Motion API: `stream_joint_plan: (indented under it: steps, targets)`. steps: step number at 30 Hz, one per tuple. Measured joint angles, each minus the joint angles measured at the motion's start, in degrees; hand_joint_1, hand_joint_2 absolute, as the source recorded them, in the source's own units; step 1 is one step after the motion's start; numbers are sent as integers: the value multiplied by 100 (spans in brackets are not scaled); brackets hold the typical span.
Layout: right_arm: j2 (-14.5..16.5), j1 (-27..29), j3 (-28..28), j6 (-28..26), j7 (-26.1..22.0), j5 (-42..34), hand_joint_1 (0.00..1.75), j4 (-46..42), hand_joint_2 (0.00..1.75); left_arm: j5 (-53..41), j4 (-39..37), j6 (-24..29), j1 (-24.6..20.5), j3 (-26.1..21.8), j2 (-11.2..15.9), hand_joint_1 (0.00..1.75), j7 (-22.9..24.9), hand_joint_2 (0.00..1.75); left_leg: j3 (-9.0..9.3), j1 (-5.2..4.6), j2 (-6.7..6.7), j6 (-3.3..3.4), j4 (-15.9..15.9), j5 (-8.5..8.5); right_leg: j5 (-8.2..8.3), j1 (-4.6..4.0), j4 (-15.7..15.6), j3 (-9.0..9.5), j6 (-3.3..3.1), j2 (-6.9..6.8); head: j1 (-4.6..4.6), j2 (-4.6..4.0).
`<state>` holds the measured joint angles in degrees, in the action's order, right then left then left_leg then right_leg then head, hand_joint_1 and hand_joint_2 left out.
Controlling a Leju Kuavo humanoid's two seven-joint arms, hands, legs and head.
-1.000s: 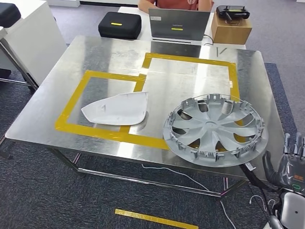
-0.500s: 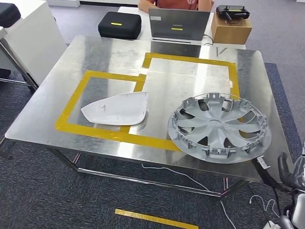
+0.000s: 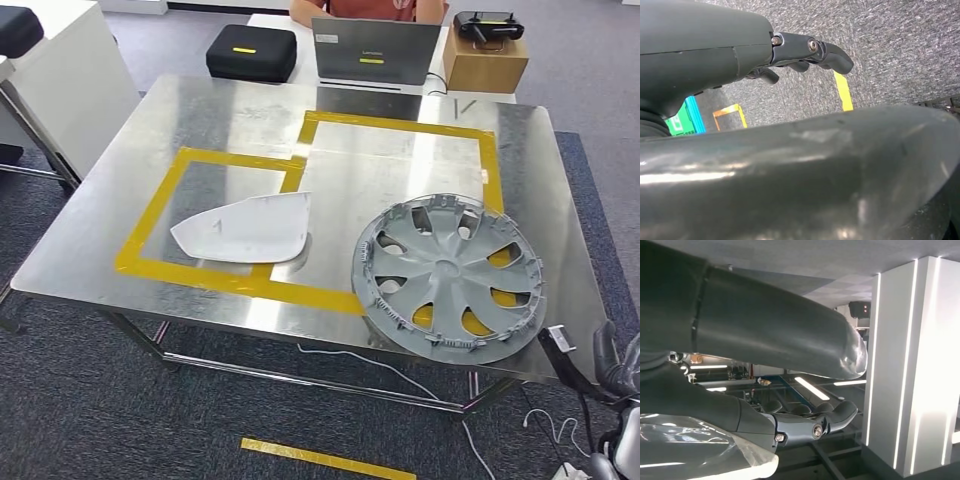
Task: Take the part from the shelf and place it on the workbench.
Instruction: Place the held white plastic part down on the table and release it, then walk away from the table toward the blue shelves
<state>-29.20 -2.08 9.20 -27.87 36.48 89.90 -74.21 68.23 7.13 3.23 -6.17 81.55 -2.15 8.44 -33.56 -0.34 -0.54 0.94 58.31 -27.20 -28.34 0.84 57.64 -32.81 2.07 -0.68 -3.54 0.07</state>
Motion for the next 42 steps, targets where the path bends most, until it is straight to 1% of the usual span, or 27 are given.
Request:
stream_joint_plan:
  steps: [9,13,15,17,19,20,21,22,24,25,26,27,28,30,33,37,42]
  targets:
    - [-129,-7,2,277,37,0,0,-36,0,62,0,0,2,4,-15,0,-7,0,0,0,0,0,0,0,0,0,0,1,0,0,1,0]
    - [-176,-7,-7,244,37,0,0,-57,0,88,0,0,2,4,-15,0,-7,0,0,0,0,0,0,0,0,0,0,1,0,0,1,0]
    - [-218,-5,-8,3,37,0,0,-100,0,103,0,-3,3,6,-15,0,-14,0,0,-1,0,0,1,0,0,1,0,0,0,0,0,0]
    - [-340,-2,-13,-514,28,0,0,-236,0,110,0,-14,3,21,-15,0,-41,0,0,-3,0,0,1,0,0,4,0,0,0,-1,-1,0]
    - [-422,37,-119,-959,-167,0,0,-600,0,112,0,-28,3,60,-15,0,-82,0,-1,-4,2,0,0,0,0,4,0,2,0,-2,1,0]
    - [-310,70,-297,-1062,-450,1,0,-898,0,112,0,-33,4,85,-16,0,-100,0,-2,-1,2,-1,-1,0,0,-1,0,3,0,-1,2,0]
    - [-74,94,-568,-1110,-956,3,0,-1234,0,112,0,-36,6,109,-19,0,-114,0,-1,4,0,-2,-2,-1,0,-6,0,2,-1,5,3,0]
    - [276,111,-907,-1129,-1670,3,0,-1585,0,112,0,-38,4,131,-22,0,-123,0,1,7,-2,-3,-2,-3,0,-10,1,2,-1,11,4,0]
    - [970,112,-1533,-1145,-3353,9,0,-2198,0,120,0,-43,-10,169,-34,0,-137,0,5,9,-4,-5,-2,-3,-3,-11,1,-3,-6,11,-7,0]
    - [1237,117,-1752,-1145,-4059,8,0,-2454,0,131,0,-49,-15,182,-39,0,-146,0,5,11,-1,-5,-2,-2,-6,-12,1,-2,-9,3,-8,0]
    - [1437,119,-1907,-1145,-4501,9,0,-2688,0,152,0,-61,-14,192,-42,0,-157,0,4,14,3,-6,-3,-1,-8,-15,1,0,-13,-5,-10,0]
    - [1604,119,-2011,-1145,-4678,5,0,-2898,0,174,0,-79,-11,198,-43,0,-170,0,3,16,5,-7,-4,0,-9,-18,2,1,-14,-10,-8,0]
    - [1756,117,-2086,-1145,-4687,0,0,-3099,0,199,0,-100,-7,202,-43,0,-187,0,3,19,5,-7,-4,0,-9,-20,2,2,-15,-8,-9,0]
    - [2006,119,-2150,-1145,-4526,-5,0,-3451,0,248,0,-129,-9,208,-42,0,-215,0,4,18,0,-8,-6,0,-9,-19,2,2,-15,1,-10,0]
    - [2253,123,-2160,-1144,-4495,-1,0,-3856,0,321,0,-138,-15,222,-39,0,-227,0,6,17,-3,-8,-6,0,-9,-17,2,2,-15,9,-10,0]
    - [2418,125,-2122,-1142,-4517,7,0,-4240,0,410,0,-147,-14,227,-38,0,-227,0,5,15,-3,-8,-4,-1,-8,-15,1,4,-15,7,-9,0]
    - [2510,125,-2010,-1142,-4582,6,0,-4526,0,483,0,-200,-14,225,-22,0,-221,0,5,12,-3,-8,-1,-1,-8,-12,1,4,-14,8,-9,0]
